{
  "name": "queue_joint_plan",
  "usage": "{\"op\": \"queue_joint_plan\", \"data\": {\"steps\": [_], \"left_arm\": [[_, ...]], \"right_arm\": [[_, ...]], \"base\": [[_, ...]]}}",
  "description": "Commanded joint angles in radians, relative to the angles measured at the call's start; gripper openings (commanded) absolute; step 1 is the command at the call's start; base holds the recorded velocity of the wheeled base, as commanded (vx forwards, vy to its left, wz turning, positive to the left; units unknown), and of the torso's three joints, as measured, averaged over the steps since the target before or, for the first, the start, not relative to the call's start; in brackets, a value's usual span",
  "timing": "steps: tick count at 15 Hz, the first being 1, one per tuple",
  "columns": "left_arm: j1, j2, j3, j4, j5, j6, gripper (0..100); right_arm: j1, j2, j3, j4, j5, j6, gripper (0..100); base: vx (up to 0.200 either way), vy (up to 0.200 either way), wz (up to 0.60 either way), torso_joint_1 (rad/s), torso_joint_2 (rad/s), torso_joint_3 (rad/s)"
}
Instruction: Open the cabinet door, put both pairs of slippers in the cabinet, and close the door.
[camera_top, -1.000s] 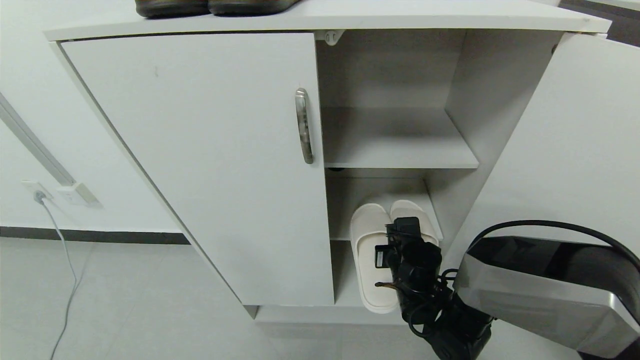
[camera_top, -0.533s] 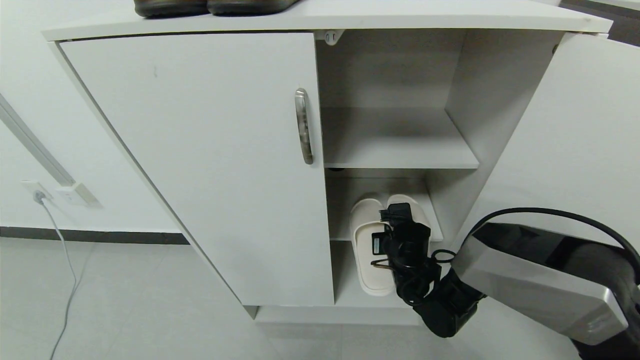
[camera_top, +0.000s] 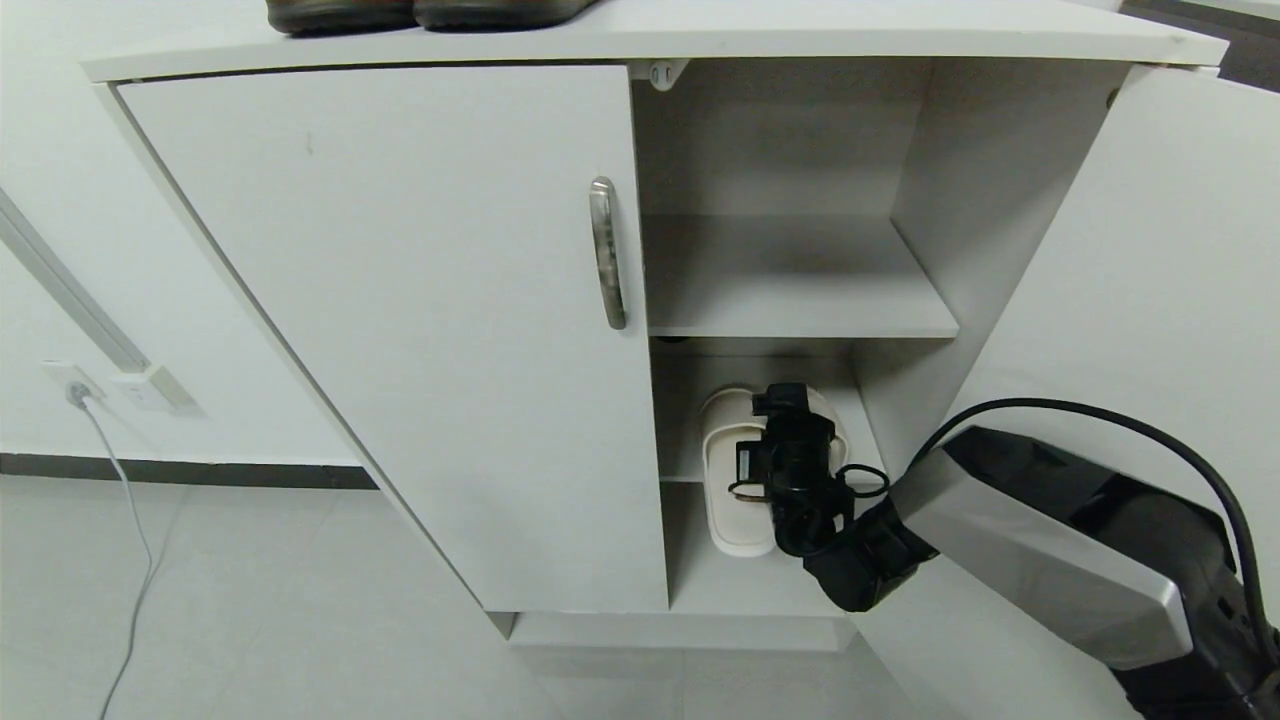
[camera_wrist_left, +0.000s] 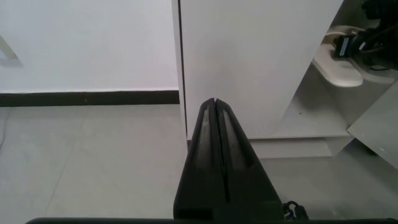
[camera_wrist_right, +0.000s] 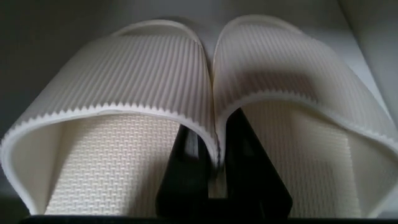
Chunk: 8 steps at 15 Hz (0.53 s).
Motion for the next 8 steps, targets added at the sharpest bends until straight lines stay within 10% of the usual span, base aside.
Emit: {"op": "queue_joint_plan", "data": {"steps": [1,8], "left_arm": [[0.000,0.002,0.000,0.000,0.000,0.001,0],[0.000,0.002,0.000,0.000,0.016,0.001,0]], "right_arm": [[-0.011,0.029,-0.072,0.011,-0.001,0.003,0],[-0.022,0.067,-0.224,0.081,-0.002,-0.056,0]], "base": [[0.000,0.000,0.00,0.000,0.00,0.000],[0.000,0.000,0.00,0.000,0.00,0.000]]}}
